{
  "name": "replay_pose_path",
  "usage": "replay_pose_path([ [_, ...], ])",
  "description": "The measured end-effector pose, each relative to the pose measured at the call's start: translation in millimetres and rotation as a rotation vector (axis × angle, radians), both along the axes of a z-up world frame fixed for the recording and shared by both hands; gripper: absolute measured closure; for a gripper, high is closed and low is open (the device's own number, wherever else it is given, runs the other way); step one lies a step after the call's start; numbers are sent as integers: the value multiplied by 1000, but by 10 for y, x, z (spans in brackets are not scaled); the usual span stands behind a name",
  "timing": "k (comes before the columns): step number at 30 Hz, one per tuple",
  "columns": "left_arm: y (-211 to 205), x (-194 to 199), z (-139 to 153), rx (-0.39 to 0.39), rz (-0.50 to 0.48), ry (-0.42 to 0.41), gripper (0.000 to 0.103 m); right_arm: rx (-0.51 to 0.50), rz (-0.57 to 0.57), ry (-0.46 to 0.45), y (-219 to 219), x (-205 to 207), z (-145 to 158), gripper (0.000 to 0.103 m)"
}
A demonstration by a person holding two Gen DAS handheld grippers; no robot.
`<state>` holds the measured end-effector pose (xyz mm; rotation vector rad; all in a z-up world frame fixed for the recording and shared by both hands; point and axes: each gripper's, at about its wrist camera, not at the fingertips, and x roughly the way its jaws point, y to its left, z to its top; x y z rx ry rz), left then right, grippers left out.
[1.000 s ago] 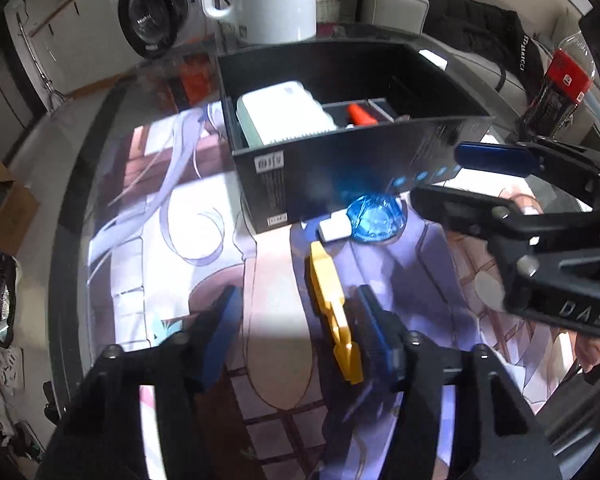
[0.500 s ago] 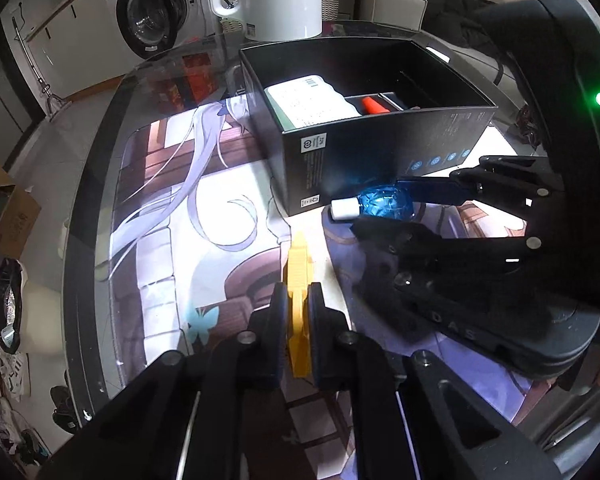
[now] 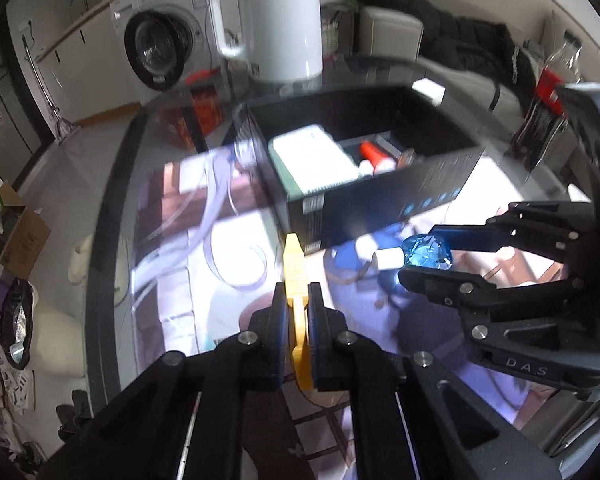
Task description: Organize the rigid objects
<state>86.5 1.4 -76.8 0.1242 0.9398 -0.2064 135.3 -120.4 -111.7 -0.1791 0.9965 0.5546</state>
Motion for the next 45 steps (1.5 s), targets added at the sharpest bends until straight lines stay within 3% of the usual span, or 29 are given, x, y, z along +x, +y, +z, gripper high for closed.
replay_pose_path([
  [5,-98,-124,478,-1,-5,-259,97,89,-48,-185,-136,-97,456,64],
  [7,-143,-15,548,-17,-4,-285,97,102,-76,-250,-175,-65,588,64],
  [11,-224,407,424,-44,16,-213,97,86,-128,-268,-193,185,601,64],
  [15,-280,826,178,-90,35,-79,97,43,-197,-199,-251,513,480,64],
  [19,-298,888,74,-114,42,-25,95,47,-214,-144,-330,624,356,64],
  [20,-277,880,67,-130,50,-21,90,55,-212,-150,-351,610,353,64],
  [22,-240,823,93,-156,60,-36,70,70,-204,-165,-376,557,373,62],
  [23,-230,773,131,-152,69,-67,55,85,-200,-178,-399,521,394,56],
  [24,-223,708,181,-154,73,-107,55,107,-199,-201,-426,467,431,50],
  [28,-207,477,361,-140,117,-244,47,151,-206,-310,-490,253,570,46],
  [30,-190,336,427,-136,145,-332,34,167,-221,-390,-527,113,621,27],
  [32,-162,198,452,-121,180,-423,20,176,-231,-459,-567,-29,655,21],
  [36,-42,-15,449,-126,239,-549,2,178,-250,-541,-641,-287,653,17],
  [39,52,-145,470,-146,269,-592,0,179,-286,-618,-709,-500,649,11],
  [45,59,-302,561,-188,219,-625,0,194,-349,-713,-735,-724,760,3],
])
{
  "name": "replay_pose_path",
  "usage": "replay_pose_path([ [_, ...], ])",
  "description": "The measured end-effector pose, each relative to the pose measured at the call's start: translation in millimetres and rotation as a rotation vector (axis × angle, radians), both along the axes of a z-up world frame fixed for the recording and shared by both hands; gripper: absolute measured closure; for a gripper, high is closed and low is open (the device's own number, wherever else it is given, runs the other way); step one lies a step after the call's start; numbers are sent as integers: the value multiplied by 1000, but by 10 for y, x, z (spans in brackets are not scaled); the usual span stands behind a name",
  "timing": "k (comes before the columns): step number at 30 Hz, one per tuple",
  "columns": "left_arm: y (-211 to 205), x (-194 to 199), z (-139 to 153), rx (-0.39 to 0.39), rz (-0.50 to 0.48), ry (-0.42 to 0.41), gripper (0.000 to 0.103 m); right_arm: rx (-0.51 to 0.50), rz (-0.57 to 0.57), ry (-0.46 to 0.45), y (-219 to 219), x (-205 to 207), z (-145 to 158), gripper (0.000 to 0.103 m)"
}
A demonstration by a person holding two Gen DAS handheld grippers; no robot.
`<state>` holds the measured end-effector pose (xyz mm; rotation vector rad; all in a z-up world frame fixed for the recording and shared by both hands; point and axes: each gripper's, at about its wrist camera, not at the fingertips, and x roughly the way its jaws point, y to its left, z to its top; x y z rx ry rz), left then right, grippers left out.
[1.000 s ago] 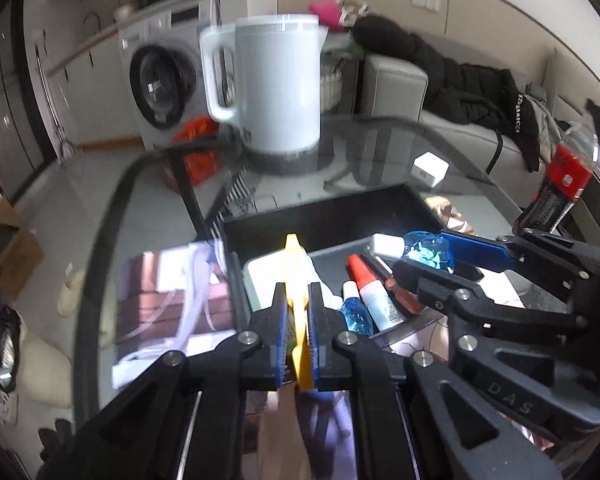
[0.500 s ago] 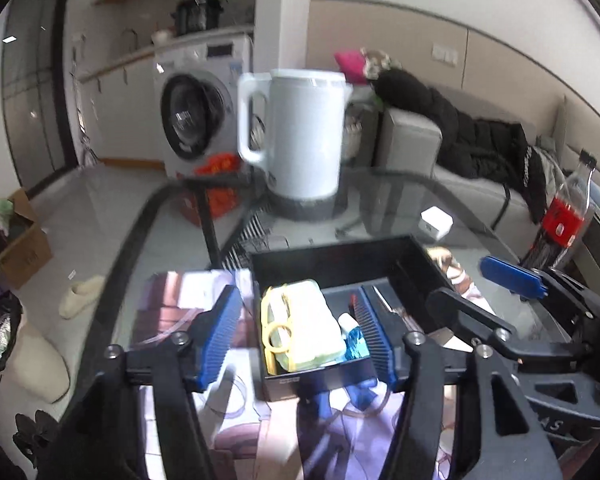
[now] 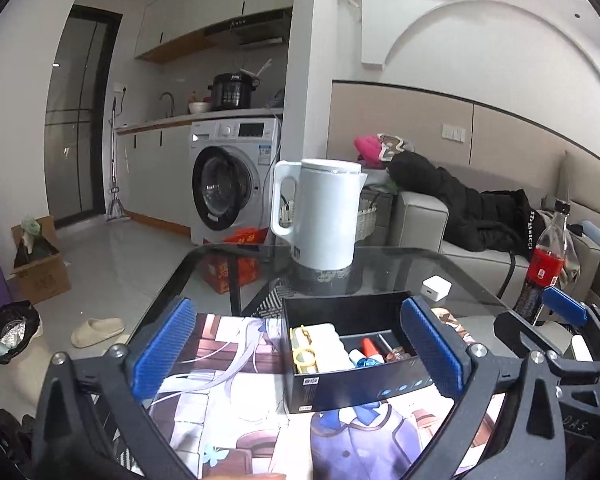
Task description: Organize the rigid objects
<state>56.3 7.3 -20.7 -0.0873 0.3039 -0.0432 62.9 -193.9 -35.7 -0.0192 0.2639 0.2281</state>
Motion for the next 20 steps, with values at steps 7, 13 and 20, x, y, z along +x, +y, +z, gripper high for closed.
replay_pose_path([
  [7,-81,-110,-16,45,-21,-9,0,-6,-8,2,33,-67,9,2],
  [13,-67,-123,-1,32,-11,1,0,-21,-25,34,38,-27,-63,2],
  [20,-101,-101,-2,34,2,16,0,-38,-39,65,54,15,-128,2],
])
